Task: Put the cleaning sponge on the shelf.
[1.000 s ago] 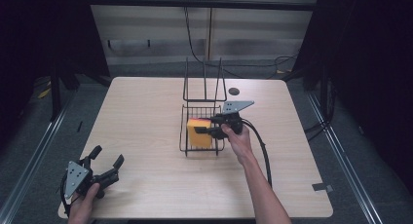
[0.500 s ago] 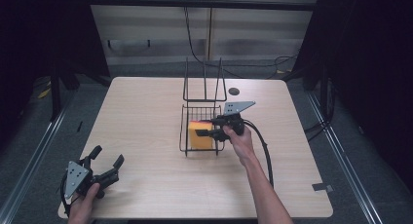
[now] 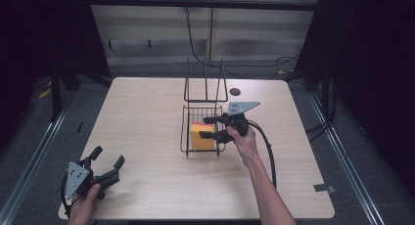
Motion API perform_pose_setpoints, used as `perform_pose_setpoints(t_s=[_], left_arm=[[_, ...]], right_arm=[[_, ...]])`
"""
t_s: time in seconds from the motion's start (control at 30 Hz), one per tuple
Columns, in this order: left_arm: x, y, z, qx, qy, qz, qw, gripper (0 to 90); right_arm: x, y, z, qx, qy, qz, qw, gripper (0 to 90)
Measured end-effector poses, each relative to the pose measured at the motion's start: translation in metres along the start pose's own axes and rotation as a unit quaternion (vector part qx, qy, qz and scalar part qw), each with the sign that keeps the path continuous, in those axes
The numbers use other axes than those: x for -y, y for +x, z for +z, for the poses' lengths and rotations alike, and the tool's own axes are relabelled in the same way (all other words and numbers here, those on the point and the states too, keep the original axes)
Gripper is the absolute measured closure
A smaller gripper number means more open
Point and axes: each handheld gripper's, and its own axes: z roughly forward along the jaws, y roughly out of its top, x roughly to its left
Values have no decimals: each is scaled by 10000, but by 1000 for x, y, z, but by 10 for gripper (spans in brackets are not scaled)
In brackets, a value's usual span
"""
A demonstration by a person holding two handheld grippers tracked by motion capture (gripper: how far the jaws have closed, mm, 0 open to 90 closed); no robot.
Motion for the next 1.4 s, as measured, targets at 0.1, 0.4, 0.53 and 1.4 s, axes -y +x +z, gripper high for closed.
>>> perform_pose_setpoints(t_s=[0.1, 0.4, 0.53, 1.4], left_arm=[[0, 0, 0, 2, 11, 5, 10000, 156], [0, 0, 0, 3, 12, 1, 10000, 156], [0, 0, 0, 2, 12, 3, 10000, 156], [0, 0, 0, 2, 14, 5, 10000, 156]], right_arm=[[0, 1, -1, 50, 10, 25, 10000, 284], [-2, 8, -5, 387, -150, 50, 9991, 202], [1, 10, -11, 451, -167, 80, 9988, 183], [4, 33, -41, 964, -471, 44, 9942, 172]])
